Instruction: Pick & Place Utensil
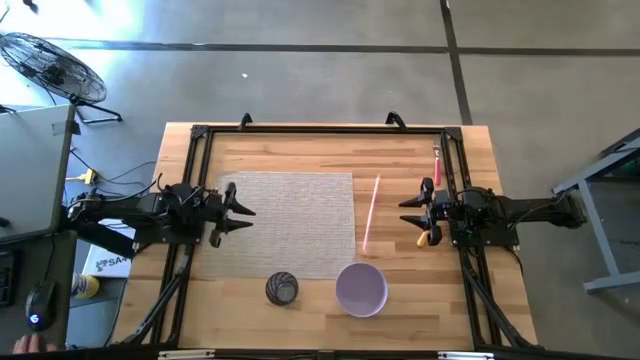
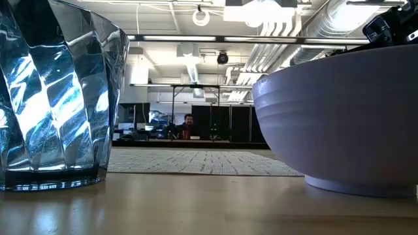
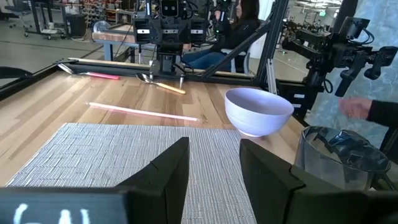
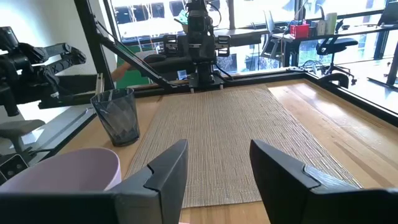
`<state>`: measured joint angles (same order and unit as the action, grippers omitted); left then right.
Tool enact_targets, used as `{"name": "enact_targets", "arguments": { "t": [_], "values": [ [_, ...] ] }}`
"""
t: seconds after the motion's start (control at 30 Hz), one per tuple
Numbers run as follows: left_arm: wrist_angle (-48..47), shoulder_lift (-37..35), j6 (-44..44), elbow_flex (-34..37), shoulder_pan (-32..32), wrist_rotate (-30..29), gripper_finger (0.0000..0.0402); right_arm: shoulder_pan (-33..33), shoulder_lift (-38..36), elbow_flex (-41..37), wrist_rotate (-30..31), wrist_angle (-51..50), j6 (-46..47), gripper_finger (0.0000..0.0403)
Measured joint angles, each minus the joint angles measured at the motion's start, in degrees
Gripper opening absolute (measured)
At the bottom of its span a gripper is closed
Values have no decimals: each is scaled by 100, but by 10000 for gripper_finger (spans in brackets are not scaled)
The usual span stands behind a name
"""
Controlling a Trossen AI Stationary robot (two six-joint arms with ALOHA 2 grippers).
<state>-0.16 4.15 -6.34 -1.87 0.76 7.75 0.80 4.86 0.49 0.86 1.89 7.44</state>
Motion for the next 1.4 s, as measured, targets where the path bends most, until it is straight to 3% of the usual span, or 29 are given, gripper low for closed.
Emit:
{"name": "enact_targets", "arguments": {
  "t": [0.17, 0.37, 0.83, 1.1, 1.3, 1.4],
  "values": [
    [0, 0, 1, 0, 1, 2, 140, -1, 1, 1, 1, 1, -20, 168],
    [2, 2, -1, 0, 0, 4, 140, -2, 0, 2, 24, 240, -868, 168],
    [-24, 507, 1, -2, 2, -87, 140, -2, 1, 0, 26, 354, -886, 168],
    [-31, 511, 1, -2, 2, -91, 140, -2, 2, 0, -120, 1336, -580, 168],
    [-31, 511, 1, -2, 2, -92, 140, -2, 0, 0, -143, 2457, 510, 168],
    [-31, 511, 1, -2, 2, -92, 140, 0, 2, 0, -75, 2745, 591, 168]
  ]
}}
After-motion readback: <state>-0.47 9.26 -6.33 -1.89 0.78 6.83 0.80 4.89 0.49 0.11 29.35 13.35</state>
